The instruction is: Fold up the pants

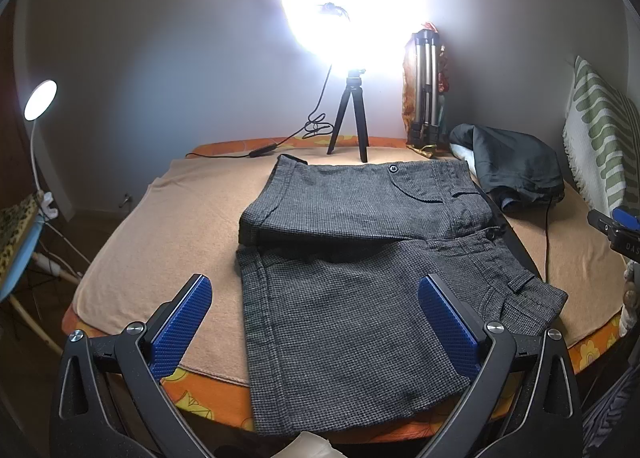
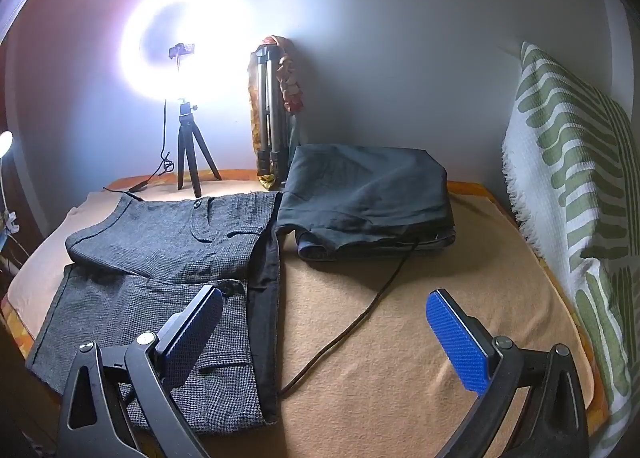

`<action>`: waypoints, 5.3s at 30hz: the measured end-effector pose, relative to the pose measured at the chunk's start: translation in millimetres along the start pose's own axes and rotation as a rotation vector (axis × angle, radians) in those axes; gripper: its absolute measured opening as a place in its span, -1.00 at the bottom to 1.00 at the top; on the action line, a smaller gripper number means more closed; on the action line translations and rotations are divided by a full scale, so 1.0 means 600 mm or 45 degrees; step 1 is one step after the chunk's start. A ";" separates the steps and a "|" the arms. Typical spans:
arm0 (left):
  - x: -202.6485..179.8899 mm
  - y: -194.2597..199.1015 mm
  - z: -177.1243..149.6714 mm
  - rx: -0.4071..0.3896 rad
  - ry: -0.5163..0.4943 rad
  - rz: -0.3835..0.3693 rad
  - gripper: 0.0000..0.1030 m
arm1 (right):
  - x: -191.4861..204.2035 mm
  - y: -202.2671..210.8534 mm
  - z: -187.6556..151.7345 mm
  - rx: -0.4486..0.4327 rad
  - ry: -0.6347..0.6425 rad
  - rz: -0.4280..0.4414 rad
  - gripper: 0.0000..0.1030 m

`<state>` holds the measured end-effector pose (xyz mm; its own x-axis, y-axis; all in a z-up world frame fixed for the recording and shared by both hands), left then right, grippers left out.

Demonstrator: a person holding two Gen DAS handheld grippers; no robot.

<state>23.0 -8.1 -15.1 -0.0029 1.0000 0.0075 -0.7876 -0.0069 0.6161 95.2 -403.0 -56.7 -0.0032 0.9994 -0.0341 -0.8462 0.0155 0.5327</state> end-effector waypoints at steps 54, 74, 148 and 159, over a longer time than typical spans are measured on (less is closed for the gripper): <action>0.013 -0.045 -0.162 0.402 -0.328 -0.335 0.33 | 0.192 -0.014 -0.189 0.209 1.116 0.450 0.05; -0.023 -0.083 -0.179 0.401 -0.603 -0.209 0.16 | 0.211 -0.006 -0.094 0.090 0.884 0.467 -0.79; 0.008 -0.548 0.192 0.302 -0.514 -0.056 -0.80 | 0.270 -0.507 0.175 0.305 0.755 0.234 -0.83; 0.051 -0.534 0.224 0.268 -0.407 0.008 0.00 | 0.280 -0.516 0.190 0.278 0.734 0.120 -0.31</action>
<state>358.1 24.4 -106.4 0.2114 0.9482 0.2369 -0.6444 -0.0471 0.7633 417.6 -236.2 -130.8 -0.4112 0.8206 -0.3968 -0.6997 -0.0052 0.7144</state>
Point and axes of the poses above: each gripper's, at about its wrist camera, not at the fingertips, and y roughly against the way its jaws point, x to its left, z to its top, the point moved 4 cm from there along -y, roughly the way its jaws point, and after that the axes turned 2 degrees about -z, right-handed, at the moved point
